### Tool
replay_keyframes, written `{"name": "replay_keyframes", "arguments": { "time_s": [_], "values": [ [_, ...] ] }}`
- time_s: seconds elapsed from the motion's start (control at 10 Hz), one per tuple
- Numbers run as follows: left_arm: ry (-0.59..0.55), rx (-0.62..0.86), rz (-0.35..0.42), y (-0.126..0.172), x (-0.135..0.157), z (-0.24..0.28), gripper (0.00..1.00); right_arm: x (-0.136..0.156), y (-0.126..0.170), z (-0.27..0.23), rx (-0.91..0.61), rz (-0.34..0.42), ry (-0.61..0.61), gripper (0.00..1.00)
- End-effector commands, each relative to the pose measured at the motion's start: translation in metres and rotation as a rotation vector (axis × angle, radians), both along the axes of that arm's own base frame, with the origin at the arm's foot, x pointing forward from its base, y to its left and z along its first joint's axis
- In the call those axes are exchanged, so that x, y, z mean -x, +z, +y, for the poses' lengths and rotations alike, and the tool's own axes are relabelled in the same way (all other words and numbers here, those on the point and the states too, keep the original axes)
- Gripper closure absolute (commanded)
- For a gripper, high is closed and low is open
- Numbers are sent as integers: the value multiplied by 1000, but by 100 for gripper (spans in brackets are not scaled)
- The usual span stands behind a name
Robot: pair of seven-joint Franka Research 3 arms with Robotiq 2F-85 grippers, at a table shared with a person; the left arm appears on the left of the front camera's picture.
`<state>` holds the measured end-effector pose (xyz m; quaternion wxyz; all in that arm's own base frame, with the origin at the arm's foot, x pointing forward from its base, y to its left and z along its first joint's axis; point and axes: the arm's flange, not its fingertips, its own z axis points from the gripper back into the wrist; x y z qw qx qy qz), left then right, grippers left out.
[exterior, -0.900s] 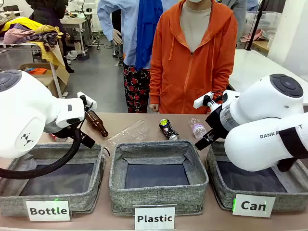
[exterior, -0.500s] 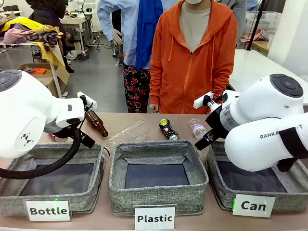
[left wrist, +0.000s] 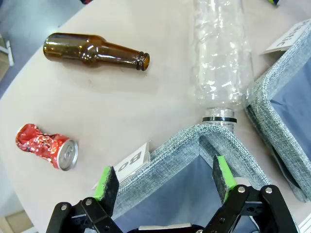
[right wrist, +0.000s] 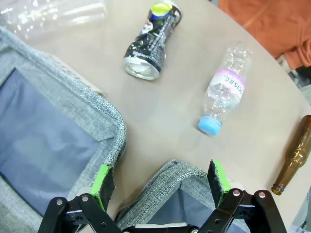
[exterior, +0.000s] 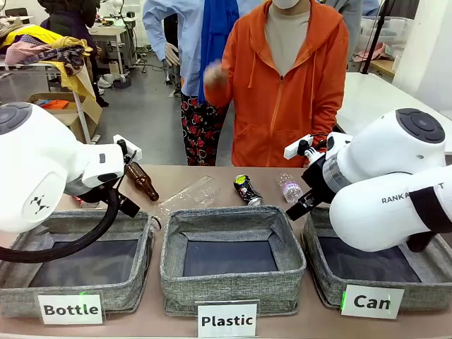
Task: Sort the can waste into the basket.
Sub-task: Pick up the can waste from the table and place it in the right Fabric basket.
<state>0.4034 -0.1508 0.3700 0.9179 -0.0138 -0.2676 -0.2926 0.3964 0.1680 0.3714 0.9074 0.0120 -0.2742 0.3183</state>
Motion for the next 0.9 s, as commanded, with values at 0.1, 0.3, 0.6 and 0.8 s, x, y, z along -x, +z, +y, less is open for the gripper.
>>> {"name": "replay_keyframes", "arguments": {
  "time_s": [0.1,0.3,0.6,0.8],
  "values": [
    [0,0,-1,0,0,0,0,0,0,0,0,0,0,0],
    [0,0,-1,0,0,0,0,0,0,0,0,0,0,0],
    [0,0,-1,0,0,0,0,0,0,0,0,0,0,0],
    [0,0,-1,0,0,0,0,1,7,-1,16,-32,-6,0]
  ]
}}
